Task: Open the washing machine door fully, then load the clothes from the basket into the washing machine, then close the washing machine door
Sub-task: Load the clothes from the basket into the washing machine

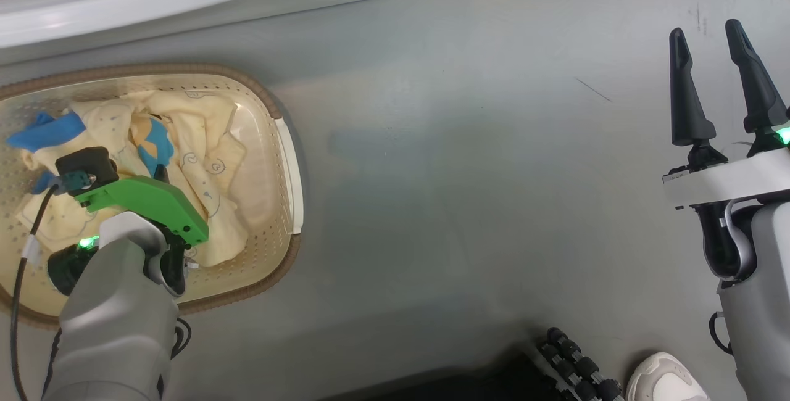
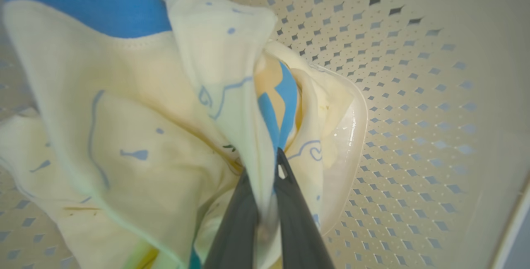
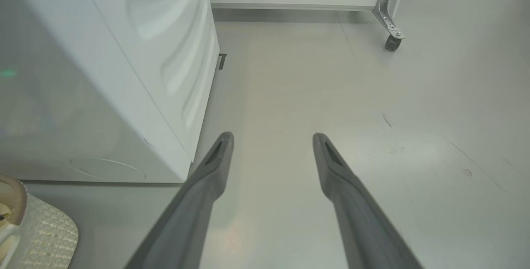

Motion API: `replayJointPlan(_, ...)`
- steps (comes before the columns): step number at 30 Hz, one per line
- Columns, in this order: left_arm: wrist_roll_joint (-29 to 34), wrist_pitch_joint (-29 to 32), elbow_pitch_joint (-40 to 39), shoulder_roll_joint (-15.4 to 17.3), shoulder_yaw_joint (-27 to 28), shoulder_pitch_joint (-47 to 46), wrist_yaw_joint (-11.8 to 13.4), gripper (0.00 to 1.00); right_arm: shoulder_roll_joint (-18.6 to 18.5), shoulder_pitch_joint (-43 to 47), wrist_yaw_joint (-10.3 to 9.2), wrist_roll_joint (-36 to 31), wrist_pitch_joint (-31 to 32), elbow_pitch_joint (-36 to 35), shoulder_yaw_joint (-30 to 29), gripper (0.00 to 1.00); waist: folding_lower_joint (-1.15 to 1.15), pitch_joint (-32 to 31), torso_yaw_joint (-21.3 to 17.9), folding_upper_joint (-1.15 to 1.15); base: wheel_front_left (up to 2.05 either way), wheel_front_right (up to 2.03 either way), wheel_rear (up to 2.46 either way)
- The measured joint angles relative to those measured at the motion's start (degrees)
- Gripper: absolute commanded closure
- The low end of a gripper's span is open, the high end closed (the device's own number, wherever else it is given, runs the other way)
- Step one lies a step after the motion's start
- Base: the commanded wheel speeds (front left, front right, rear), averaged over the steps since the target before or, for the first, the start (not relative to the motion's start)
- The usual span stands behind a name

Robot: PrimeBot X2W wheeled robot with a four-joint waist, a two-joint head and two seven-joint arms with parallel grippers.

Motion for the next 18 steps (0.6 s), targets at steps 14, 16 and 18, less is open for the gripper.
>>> replayJointPlan(14,-0.9,-6.36,1.85,-0.76,0.02,3.42,-1.9,1.0,1.16,0.13,0.0,-0.35,0.0,1.75,0.12,0.0,0.0,-7.07,1.19,0.0,0.0,0.0,0.0)
replayJointPlan(16,-1.03,-7.42,1.89,-0.77,0.03,4.45,-2.46,1.0,1.32,0.27,0.0,-0.46,0.0,2.04,0.26,0.0,0.0,-8.49,1.39,0.0,0.0,0.0,0.0)
replayJointPlan(18,-1.3,-8.4,1.92,-0.79,-0.02,5.2,-2.88,1.0,1.46,0.62,0.0,-0.58,0.0,2.31,0.24,0.0,0.0,-9.97,1.57,0.0,0.0,0.0,0.0)
